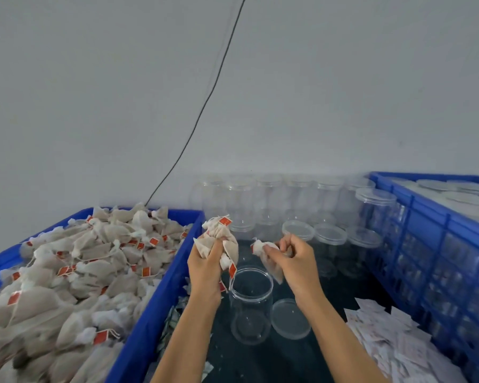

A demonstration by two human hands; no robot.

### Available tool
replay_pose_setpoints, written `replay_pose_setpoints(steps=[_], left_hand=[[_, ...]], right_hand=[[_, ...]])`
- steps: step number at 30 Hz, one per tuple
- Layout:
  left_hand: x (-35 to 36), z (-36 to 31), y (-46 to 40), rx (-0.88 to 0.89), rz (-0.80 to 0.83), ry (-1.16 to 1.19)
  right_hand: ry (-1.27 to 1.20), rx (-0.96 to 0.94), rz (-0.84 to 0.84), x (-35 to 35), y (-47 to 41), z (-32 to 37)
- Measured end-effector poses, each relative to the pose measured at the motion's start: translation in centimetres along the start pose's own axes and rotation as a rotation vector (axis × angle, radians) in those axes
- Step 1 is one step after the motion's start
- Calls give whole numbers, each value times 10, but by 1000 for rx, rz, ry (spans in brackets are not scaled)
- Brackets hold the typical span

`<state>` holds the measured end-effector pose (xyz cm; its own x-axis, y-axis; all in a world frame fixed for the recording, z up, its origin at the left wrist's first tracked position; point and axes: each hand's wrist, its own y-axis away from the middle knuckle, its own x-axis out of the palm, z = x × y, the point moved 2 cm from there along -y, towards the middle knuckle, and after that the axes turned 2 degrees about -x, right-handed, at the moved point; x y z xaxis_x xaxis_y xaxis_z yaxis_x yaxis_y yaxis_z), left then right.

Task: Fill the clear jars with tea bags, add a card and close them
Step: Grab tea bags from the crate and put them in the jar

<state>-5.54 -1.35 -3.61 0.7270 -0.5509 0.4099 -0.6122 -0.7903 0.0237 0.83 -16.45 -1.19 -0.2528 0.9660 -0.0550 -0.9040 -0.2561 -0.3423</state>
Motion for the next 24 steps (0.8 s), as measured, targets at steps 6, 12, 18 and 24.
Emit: replay_pose_setpoints(steps=[6, 12, 18, 24], left_hand=[[1, 14, -3, 97, 46, 21], [0, 19, -7, 136, 74, 14], [1, 12, -17, 184, 109, -14], [4, 6, -24, 205, 160, -22]], right_hand=[[216, -133, 67, 17, -1, -3], [216, -225, 117, 13, -7, 3], [269, -218, 262, 8, -11, 4], [307, -247, 303, -1, -11, 3]])
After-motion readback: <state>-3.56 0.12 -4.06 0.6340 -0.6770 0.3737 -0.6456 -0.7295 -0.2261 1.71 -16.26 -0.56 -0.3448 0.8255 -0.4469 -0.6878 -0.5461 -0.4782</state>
